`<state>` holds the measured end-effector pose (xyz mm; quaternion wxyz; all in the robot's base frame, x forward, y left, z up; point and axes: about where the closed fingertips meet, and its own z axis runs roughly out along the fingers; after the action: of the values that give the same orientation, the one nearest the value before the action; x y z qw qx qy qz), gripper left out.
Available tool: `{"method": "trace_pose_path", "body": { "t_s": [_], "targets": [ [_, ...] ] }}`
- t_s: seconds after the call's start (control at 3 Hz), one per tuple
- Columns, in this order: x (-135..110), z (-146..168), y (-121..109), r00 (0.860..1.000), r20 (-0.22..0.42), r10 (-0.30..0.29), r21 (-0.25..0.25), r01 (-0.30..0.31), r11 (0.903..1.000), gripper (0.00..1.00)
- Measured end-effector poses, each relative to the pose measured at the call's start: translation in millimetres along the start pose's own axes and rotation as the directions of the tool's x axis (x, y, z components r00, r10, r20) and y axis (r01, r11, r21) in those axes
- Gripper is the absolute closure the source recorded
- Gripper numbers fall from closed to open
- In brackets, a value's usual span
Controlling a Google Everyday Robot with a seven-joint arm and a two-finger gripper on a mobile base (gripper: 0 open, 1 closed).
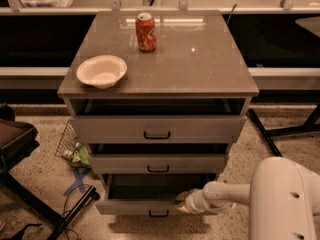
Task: Open bottom drawer
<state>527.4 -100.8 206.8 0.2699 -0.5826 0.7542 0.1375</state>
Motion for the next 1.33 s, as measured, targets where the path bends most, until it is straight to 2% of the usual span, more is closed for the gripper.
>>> {"method": "trace_pose_path", "body": {
  "t_s": [0.33, 0.67, 1.0, 1.33],
  "targets": [
    [-0.1, 0.0, 0.1, 1.0, 0.0, 0.0, 0.0, 0.0, 1.0, 1.0],
    [6.0, -10.6, 15.3, 1.0, -0.003, 0.016, -0.003, -0.016, 0.9999, 1.0],
    [6.1, -10.6, 15.4, 1.0, -0.003, 0.016, -0.003, -0.016, 0.9999, 1.0],
    [11.2, -20.8, 29.3, 1.0, -0.007, 0.027, -0.007, -0.027, 0.9996, 1.0]
  ]
}}
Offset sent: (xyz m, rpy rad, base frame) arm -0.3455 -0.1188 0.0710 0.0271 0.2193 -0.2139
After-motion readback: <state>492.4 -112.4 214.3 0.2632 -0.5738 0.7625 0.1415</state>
